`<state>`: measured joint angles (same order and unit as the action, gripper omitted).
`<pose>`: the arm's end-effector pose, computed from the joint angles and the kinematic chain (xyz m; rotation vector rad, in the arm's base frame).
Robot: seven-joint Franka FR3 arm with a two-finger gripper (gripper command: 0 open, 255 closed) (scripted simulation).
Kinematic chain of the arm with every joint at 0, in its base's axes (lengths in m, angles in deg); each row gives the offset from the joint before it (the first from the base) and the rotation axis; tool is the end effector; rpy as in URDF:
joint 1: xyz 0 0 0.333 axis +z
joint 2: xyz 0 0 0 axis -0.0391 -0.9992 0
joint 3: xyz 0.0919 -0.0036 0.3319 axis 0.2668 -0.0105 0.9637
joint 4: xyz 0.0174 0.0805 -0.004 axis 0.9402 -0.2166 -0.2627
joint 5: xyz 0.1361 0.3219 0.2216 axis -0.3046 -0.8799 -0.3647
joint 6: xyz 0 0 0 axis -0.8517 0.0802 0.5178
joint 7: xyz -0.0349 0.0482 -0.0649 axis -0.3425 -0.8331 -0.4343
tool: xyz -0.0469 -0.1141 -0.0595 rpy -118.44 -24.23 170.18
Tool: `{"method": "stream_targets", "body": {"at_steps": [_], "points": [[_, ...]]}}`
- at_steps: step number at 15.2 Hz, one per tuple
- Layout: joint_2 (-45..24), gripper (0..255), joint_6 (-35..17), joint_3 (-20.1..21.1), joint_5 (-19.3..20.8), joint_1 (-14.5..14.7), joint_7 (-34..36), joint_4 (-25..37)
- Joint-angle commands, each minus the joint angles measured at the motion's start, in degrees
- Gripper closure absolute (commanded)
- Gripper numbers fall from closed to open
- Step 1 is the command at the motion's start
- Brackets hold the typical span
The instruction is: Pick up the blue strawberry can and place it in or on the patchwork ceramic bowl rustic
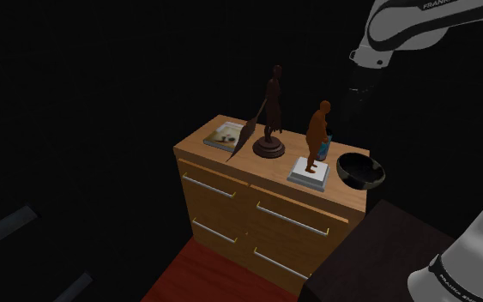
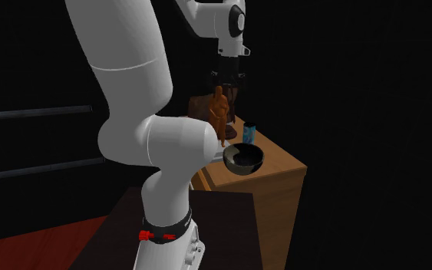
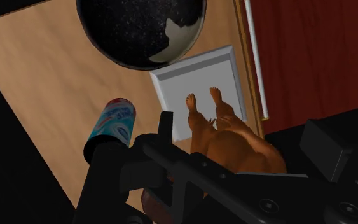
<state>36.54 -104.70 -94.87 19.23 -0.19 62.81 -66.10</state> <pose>0.4284 -0.1462 0.4797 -3.0753 -0.0858 -0.0138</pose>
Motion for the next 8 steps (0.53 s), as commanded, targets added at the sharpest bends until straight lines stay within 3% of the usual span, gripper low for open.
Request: {"method": "stream_targets", "body": {"at_steps": [1, 8], "points": [[-4.0, 0, -2.9, -1.3, -0.6, -0.1, -1.5, 1.1], [-19.0, 0, -10.0, -4.9, -5.2, -0.7, -7.6, 8.0]]}}
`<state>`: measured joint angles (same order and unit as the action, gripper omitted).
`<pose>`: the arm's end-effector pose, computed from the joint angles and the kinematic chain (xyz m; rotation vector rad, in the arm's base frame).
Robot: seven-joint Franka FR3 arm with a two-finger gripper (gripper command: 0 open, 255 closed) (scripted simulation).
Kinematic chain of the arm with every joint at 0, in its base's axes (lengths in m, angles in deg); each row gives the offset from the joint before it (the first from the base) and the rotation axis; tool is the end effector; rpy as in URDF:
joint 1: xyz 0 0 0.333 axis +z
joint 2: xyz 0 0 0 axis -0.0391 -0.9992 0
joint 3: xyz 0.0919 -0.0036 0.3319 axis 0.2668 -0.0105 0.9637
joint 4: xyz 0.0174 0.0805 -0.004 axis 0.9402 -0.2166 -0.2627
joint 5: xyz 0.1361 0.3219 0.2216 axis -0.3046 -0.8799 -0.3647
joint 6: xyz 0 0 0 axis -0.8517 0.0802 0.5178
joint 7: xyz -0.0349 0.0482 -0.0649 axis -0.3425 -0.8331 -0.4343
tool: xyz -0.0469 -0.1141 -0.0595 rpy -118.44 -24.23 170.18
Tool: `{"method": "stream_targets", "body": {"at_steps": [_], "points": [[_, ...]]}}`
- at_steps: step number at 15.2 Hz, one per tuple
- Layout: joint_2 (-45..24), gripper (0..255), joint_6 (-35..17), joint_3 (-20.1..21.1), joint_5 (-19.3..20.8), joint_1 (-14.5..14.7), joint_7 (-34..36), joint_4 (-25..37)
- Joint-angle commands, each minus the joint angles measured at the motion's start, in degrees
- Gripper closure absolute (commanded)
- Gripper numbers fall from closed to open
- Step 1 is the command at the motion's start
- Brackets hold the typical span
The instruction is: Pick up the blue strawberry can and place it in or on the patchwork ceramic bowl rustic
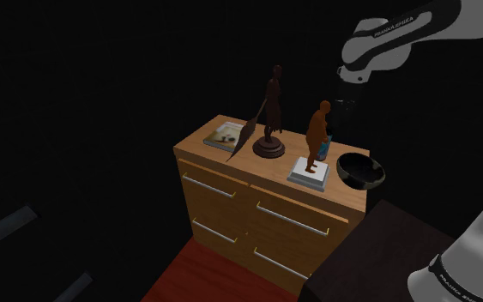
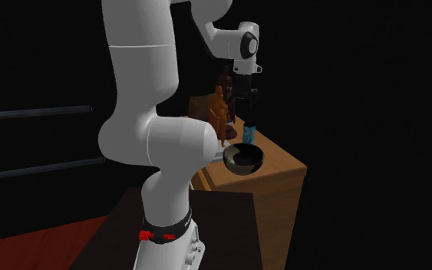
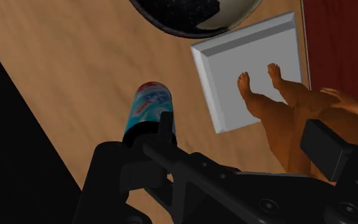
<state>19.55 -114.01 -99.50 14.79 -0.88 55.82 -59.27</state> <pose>0.4946 -0.2074 0.4096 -3.0750 -0.0532 -0.0134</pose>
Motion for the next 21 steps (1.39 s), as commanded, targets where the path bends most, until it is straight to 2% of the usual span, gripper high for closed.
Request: {"method": "stream_targets", "body": {"at_steps": [1, 8, 15, 21], "points": [[-4.3, 0, -1.5, -0.6, -1.7, -0.2, -1.5, 2.5], [-19.6, 0, -4.5, -1.1, -8.4, -3.2, -7.5, 13.1], [-22.4, 0, -9.0, -0.4, -10.1, -3.5, -8.6, 11.2], [-22.6, 0, -9.4, -0.3, -10.2, -3.5, -8.7, 11.0]]}}
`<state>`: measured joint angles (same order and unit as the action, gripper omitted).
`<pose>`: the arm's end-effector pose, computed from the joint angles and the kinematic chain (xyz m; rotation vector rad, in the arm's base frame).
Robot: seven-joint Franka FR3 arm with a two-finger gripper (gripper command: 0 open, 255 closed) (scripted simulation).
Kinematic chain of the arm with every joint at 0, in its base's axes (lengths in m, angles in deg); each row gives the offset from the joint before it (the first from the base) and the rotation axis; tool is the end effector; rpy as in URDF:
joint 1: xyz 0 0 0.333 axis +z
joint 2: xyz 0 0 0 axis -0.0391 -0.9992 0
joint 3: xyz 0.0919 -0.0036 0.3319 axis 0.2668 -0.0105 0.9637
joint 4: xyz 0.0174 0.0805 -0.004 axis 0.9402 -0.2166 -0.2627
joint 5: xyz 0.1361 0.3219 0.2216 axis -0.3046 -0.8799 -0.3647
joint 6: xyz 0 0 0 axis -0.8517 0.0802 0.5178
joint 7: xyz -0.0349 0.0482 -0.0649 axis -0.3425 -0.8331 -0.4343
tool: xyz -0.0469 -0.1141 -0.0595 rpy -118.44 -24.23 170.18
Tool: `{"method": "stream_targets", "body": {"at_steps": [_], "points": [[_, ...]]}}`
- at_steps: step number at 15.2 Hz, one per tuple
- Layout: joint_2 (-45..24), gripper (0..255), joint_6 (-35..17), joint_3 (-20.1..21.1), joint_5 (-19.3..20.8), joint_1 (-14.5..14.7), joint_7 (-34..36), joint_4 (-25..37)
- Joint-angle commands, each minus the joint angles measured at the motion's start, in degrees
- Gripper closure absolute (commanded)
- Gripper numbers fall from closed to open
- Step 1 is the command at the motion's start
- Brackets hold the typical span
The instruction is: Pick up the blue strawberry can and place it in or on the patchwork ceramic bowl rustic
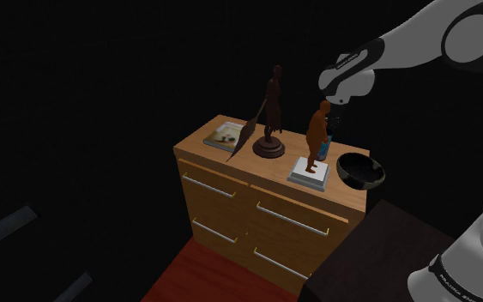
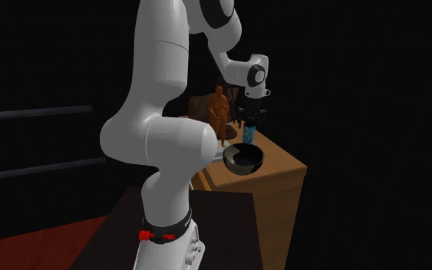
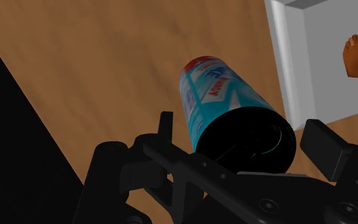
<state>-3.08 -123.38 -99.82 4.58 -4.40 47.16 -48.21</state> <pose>0.5681 -0.2669 0.2950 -3.0740 -0.0198 -0.0131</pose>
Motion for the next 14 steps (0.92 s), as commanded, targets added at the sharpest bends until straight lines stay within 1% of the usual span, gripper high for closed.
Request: {"method": "stream_targets", "body": {"at_steps": [1, 2, 3, 12, 14], "points": [[0.0, 0, 0.0, 0.0, 0.0, 0.0, 0.0, 0.0], [0.0, 0, 0.0, 0.0, 0.0, 0.0, 0.0, 0.0], [0.0, 255, 0.0, 0.0, 0.0, 0.0, 0.0, 0.0], [0.0, 255, 0.0, 0.0, 0.0, 0.0, 0.0, 0.0], [0.9, 255, 1.2, -0.2, 0.5, 0.1, 0.4, 0.4]]}}
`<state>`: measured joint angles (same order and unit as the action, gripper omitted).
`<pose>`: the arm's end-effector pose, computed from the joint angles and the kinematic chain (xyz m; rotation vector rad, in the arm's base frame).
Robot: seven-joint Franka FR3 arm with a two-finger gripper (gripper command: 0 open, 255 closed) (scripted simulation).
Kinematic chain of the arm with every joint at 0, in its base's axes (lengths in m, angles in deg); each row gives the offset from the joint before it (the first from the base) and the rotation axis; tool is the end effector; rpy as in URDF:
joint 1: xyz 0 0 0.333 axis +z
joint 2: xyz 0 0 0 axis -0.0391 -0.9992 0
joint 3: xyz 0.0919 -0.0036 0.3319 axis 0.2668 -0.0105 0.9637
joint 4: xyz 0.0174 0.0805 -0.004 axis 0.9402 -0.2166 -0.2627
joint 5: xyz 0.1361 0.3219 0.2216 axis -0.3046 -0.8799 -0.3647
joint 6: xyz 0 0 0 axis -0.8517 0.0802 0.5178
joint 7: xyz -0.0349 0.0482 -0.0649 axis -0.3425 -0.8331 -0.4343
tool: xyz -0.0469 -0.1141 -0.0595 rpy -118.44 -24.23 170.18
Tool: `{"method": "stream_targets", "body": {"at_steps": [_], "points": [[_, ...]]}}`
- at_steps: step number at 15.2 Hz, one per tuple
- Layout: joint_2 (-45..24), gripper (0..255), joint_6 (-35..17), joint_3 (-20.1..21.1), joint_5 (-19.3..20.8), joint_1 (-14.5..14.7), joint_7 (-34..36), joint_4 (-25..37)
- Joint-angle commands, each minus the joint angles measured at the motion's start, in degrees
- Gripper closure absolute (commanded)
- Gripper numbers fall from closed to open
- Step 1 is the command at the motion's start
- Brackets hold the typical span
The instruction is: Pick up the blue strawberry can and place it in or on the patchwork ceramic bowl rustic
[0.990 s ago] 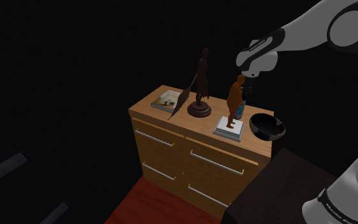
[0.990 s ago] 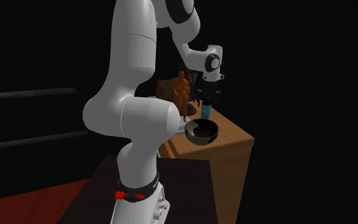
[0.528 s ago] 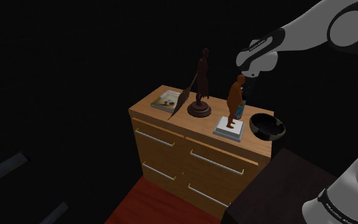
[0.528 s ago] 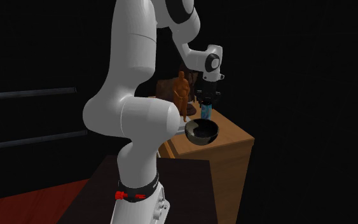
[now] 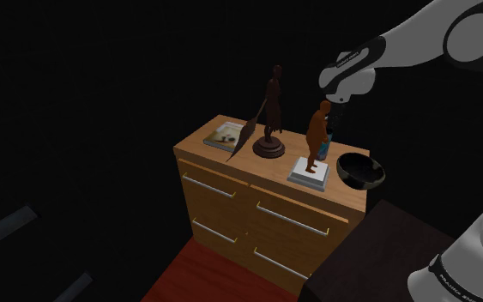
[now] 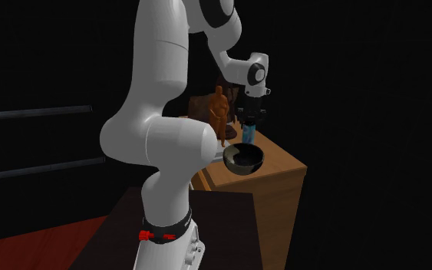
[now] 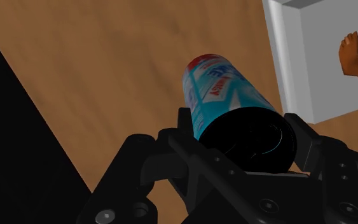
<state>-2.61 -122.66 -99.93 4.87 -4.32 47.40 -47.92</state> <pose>0.5684 -0.2669 0.3012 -3.0740 -0.0197 -0.0130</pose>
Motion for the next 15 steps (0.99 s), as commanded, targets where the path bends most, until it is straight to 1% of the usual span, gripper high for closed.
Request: {"method": "stream_targets", "body": {"at_steps": [1, 15], "points": [[0.9, 255, 1.1, -0.2, 0.5, 0.1, 0.3, 0.3], [6.0, 255, 10.3, -1.1, 3.5, 0.8, 2.7, 4.9]]}}
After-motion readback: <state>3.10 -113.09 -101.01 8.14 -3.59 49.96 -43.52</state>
